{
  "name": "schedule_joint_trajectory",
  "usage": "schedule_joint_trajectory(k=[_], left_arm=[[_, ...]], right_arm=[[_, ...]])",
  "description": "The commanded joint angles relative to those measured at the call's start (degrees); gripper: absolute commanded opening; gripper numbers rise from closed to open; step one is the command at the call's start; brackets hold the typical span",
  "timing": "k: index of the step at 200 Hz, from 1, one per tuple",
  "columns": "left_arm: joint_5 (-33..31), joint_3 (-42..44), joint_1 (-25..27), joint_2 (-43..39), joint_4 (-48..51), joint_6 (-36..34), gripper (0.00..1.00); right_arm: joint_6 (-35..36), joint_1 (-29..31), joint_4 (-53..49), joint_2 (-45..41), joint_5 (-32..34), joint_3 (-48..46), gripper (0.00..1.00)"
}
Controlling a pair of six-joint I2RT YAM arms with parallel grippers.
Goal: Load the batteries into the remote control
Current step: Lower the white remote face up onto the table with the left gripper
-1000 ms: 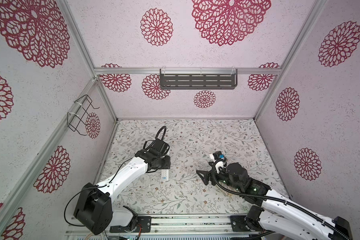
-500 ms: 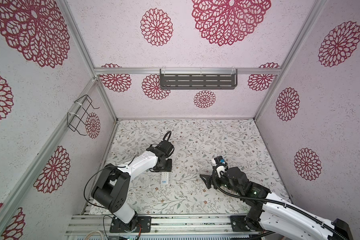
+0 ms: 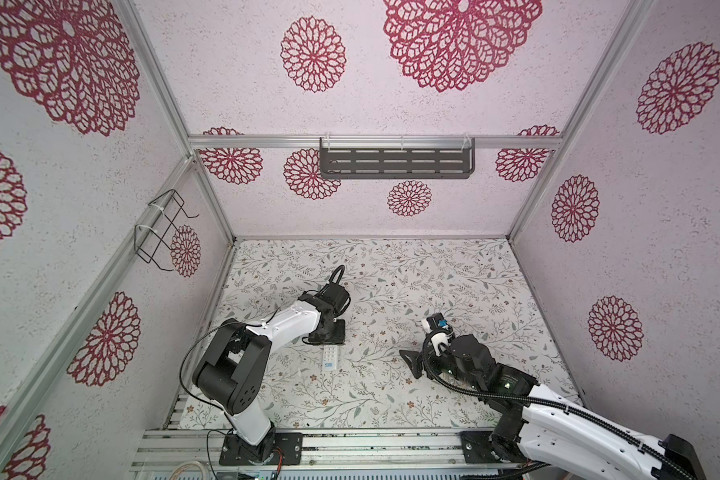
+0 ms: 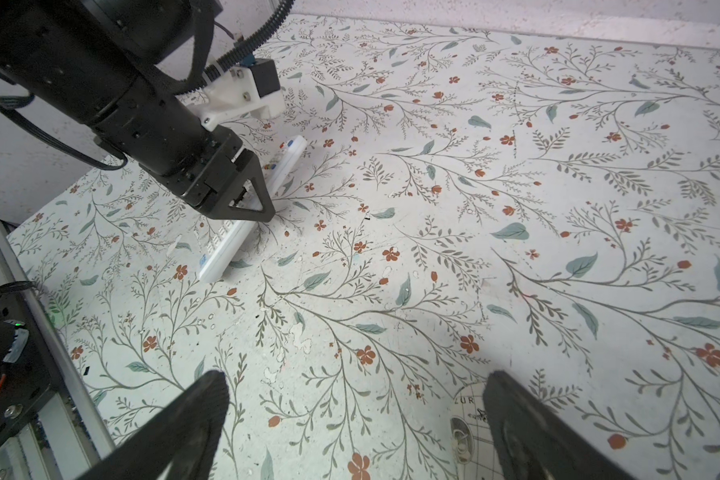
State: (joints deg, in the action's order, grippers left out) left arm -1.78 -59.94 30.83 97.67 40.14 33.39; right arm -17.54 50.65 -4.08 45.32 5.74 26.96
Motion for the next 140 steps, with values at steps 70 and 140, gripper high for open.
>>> schedule_joint_trajectory(k=[70, 140], left_arm=[[1.3, 2.5, 0.0, 1.9, -5.7, 1.9, 0.03], [1.7, 2.9, 0.1, 2.0, -6.7, 2.4, 0.11]], right_arm=[[1.2, -0.2, 2.1, -0.6, 0.2, 1.3, 0.99], [1.3, -0.2, 2.1, -0.3, 0.6, 1.3, 0.99]])
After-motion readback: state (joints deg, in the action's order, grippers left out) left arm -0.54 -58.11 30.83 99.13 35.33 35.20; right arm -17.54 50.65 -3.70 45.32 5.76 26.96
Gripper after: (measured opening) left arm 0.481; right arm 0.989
